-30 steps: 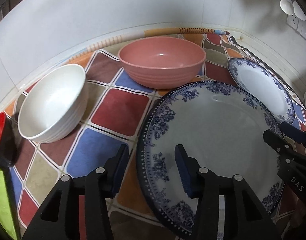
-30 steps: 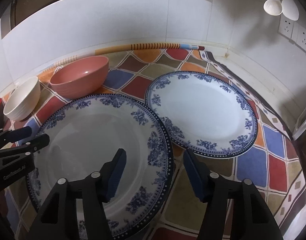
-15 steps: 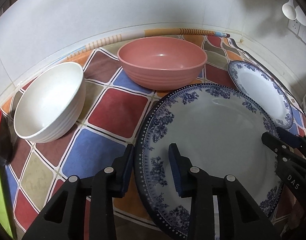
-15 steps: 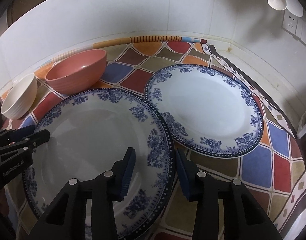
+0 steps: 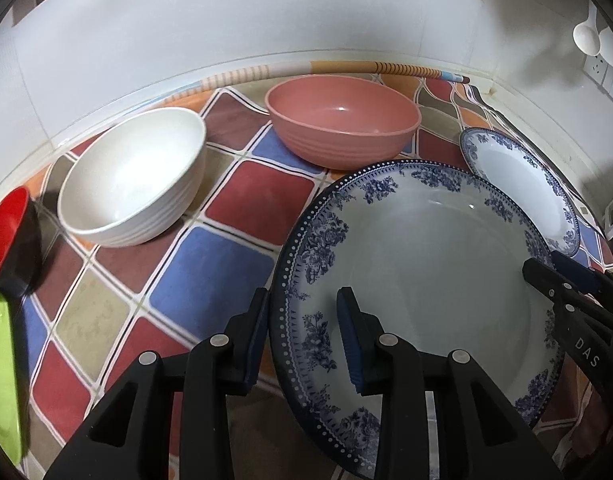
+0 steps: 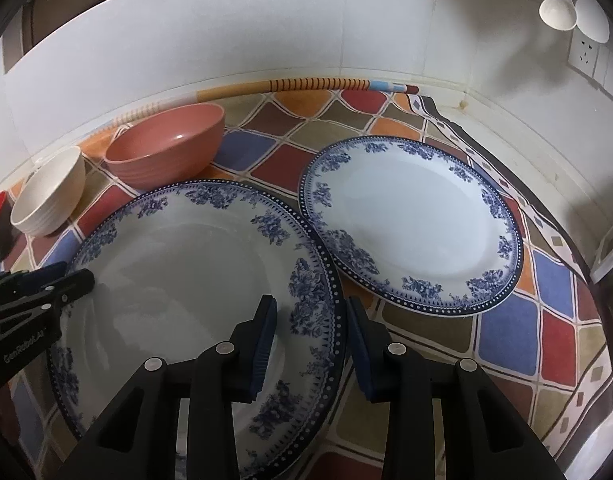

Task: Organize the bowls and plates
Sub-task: 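Close both grippers on the large plate rim and lift it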

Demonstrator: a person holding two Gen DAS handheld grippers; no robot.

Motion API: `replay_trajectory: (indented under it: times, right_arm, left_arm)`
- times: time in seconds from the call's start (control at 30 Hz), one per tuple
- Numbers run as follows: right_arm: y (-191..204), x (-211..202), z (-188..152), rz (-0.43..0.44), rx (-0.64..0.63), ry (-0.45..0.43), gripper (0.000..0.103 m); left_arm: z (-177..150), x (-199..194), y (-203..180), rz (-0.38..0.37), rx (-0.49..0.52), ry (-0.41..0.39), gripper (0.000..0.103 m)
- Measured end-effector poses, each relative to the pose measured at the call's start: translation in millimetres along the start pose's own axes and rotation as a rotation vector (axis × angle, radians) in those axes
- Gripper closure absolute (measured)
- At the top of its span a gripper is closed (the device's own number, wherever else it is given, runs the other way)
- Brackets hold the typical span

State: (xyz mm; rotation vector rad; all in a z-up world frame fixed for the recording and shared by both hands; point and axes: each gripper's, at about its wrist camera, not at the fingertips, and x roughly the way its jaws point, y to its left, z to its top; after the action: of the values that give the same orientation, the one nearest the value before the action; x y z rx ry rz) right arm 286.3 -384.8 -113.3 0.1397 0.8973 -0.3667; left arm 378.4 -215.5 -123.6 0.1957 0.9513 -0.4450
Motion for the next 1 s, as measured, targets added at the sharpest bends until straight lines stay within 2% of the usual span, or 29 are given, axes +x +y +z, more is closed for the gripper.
replay_trajectory:
  times: [0.23, 0.37, 0.67, 1.0]
  right_arm:
    - [5, -12, -3, 0.029, 0.001, 0.015, 0.066]
    - [11, -24, -3, 0.048, -0.014, -0.005, 0.066]
    - [29, -55, 1, 0.115, -0.054, -0.054, 0.066]
    - [59, -79, -5, 0.199, -0.126, -0.056, 0.066]
  left_arm:
    - [-14, -22, 8, 0.02, -0.047, -0.008, 0.069]
    - [-22, -42, 16, 0.041, -0.077, -0.028, 0.069]
    - [-39, -90, 35, 0.111, -0.15, -0.09, 0.069]
    - [-67, -126, 63, 0.185, -0.228, -0.099, 0.069]
